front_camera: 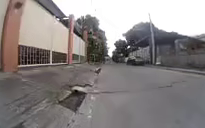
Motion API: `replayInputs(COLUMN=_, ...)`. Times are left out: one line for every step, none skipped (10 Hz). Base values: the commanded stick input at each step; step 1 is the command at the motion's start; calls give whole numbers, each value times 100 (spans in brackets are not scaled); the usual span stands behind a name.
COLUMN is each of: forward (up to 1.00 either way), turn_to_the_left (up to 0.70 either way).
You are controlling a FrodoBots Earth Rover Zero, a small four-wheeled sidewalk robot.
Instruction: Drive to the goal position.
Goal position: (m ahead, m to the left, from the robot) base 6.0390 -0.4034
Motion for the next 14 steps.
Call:
replayInputs(forward=70, turn_to_the_left=0)
replayInputs(forward=70, turn_to_the_left=0)
replayInputs(forward=70, turn_to_the_left=0)
replayInputs(forward=70, turn_to_the_left=0)
replayInputs(forward=70, turn_to_the_left=0)
replayInputs(forward=70, turn_to_the_left=0)
replayInputs(forward=70, turn_to_the_left=0)
replayInputs(forward=70, turn_to_the_left=0)
replayInputs(forward=70, turn_to_the_left=-4)
replayInputs(forward=70, turn_to_the_left=-25)
replayInputs(forward=70, turn_to_the_left=-34)
replayInputs(forward=70, turn_to_the_left=-34)
replayInputs(forward=70, turn_to_the_left=-34)
replayInputs(forward=70, turn_to_the_left=-34)
